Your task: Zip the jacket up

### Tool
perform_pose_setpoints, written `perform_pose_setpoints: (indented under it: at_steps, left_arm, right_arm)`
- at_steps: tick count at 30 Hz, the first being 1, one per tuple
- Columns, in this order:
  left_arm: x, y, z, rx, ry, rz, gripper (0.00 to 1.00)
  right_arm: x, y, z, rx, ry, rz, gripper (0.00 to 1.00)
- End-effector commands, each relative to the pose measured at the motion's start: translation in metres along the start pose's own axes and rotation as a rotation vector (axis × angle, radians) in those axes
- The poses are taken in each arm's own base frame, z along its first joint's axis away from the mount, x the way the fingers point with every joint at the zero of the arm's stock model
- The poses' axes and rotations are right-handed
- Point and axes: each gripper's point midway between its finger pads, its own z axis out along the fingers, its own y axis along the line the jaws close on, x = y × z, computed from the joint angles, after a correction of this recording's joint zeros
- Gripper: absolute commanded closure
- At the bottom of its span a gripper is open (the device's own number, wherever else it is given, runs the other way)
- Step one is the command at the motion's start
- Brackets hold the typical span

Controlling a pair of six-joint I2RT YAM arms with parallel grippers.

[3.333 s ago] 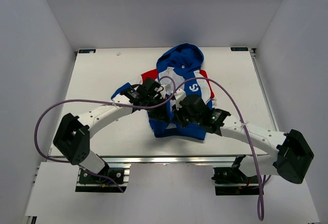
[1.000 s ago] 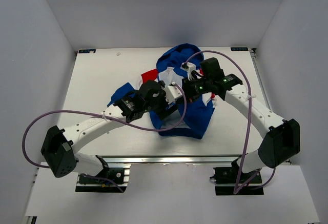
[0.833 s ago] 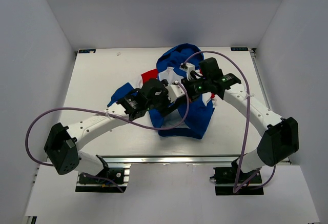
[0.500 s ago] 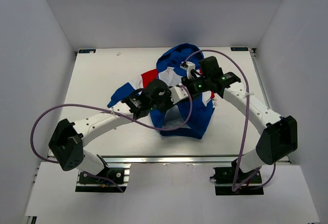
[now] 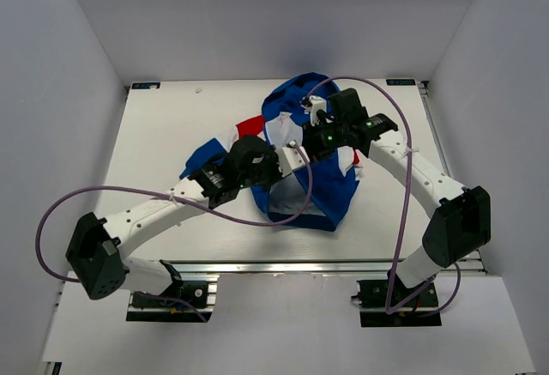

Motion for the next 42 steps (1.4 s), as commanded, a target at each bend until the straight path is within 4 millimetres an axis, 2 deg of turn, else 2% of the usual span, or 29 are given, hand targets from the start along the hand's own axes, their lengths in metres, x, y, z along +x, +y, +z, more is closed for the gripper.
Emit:
perform_pose_setpoints:
  at_steps: [1, 5, 10, 12, 13, 15, 16, 17, 18, 21, 22, 24, 28, 30, 32, 33, 35, 36, 40, 41, 42]
  left_arm:
    - [-0.037, 0.000, -0.025, 0.000, -0.146, 0.009, 1.00]
    - [-0.041, -0.004, -0.035, 0.018, -0.166, 0.009, 1.00]
    - [-0.043, -0.007, -0.040, 0.029, -0.176, -0.016, 1.00]
    - [-0.041, -0.008, -0.043, 0.029, -0.172, -0.033, 1.00]
    - [-0.037, -0.010, -0.043, 0.033, -0.163, -0.056, 1.00]
    - [-0.034, -0.016, -0.043, 0.053, -0.159, -0.083, 1.00]
    - [-0.033, -0.019, -0.044, 0.065, -0.154, -0.110, 1.00]
    - [-0.032, -0.023, -0.044, 0.077, -0.156, -0.124, 1.00]
    - [-0.028, -0.028, -0.043, 0.097, -0.150, -0.159, 1.00]
    - [-0.016, -0.040, -0.040, 0.130, -0.124, -0.215, 1.00]
    - [-0.011, -0.044, -0.040, 0.135, -0.107, -0.251, 1.00]
    - [0.001, -0.052, -0.038, 0.151, -0.080, -0.295, 1.00]
    - [0.014, -0.075, -0.035, 0.234, -0.059, -0.378, 1.00]
    - [0.019, -0.089, -0.034, 0.295, -0.045, -0.421, 1.00]
    - [0.033, -0.104, -0.032, 0.345, 0.005, -0.480, 1.00]
    - [0.036, -0.108, -0.031, 0.360, 0.019, -0.495, 1.00]
    - [0.047, -0.124, -0.031, 0.421, 0.058, -0.536, 1.00]
    - [0.054, -0.129, -0.029, 0.434, 0.087, -0.568, 1.00]
    - [0.064, -0.141, -0.029, 0.467, 0.125, -0.634, 1.00]
    - [0.069, -0.145, -0.029, 0.475, 0.142, -0.646, 1.00]
    - [0.072, -0.147, -0.029, 0.475, 0.155, -0.664, 1.00]
  right_arm:
    - [-0.024, -0.032, -0.012, 0.199, -0.072, -0.070, 1.00]
    - [-0.026, -0.052, -0.010, 0.283, -0.070, -0.139, 1.00]
    - [-0.045, -0.081, -0.005, 0.407, -0.116, -0.205, 1.00]
    - [-0.059, -0.093, -0.007, 0.479, -0.140, -0.217, 1.00]
    - [-0.068, -0.107, -0.007, 0.545, -0.147, -0.218, 1.00]
    - [-0.078, -0.117, -0.004, 0.579, -0.153, -0.223, 1.00]
    - [-0.080, -0.129, 0.004, 0.598, -0.141, -0.216, 1.00]
    - [-0.095, -0.132, 0.001, 0.616, -0.169, -0.224, 1.00]
    - [-0.095, -0.145, 0.010, 0.637, -0.149, -0.215, 1.00]
    - [-0.125, -0.165, 0.003, 0.732, -0.205, -0.220, 1.00]
    - [-0.126, -0.181, 0.008, 0.755, -0.199, -0.212, 1.00]
    - [-0.144, -0.195, 0.012, 0.766, -0.243, -0.217, 1.00]
    - [-0.167, -0.228, 0.007, 0.797, -0.310, -0.183, 1.00]
    - [-0.178, -0.236, 0.008, 0.801, -0.353, -0.192, 1.00]
    - [-0.186, -0.244, 0.008, 0.808, -0.384, -0.204, 1.00]
    - [-0.189, -0.252, 0.013, 0.819, -0.399, -0.206, 1.00]
    - [-0.201, -0.261, 0.010, 0.838, -0.433, -0.213, 1.00]
    - [-0.210, -0.272, 0.008, 0.874, -0.456, -0.211, 1.00]
    - [-0.229, -0.295, 0.009, 0.923, -0.515, -0.226, 1.00]
    - [-0.247, -0.293, -0.001, 0.929, -0.568, -0.245, 1.00]
    - [-0.245, -0.302, 0.007, 0.937, -0.566, -0.239, 1.00]
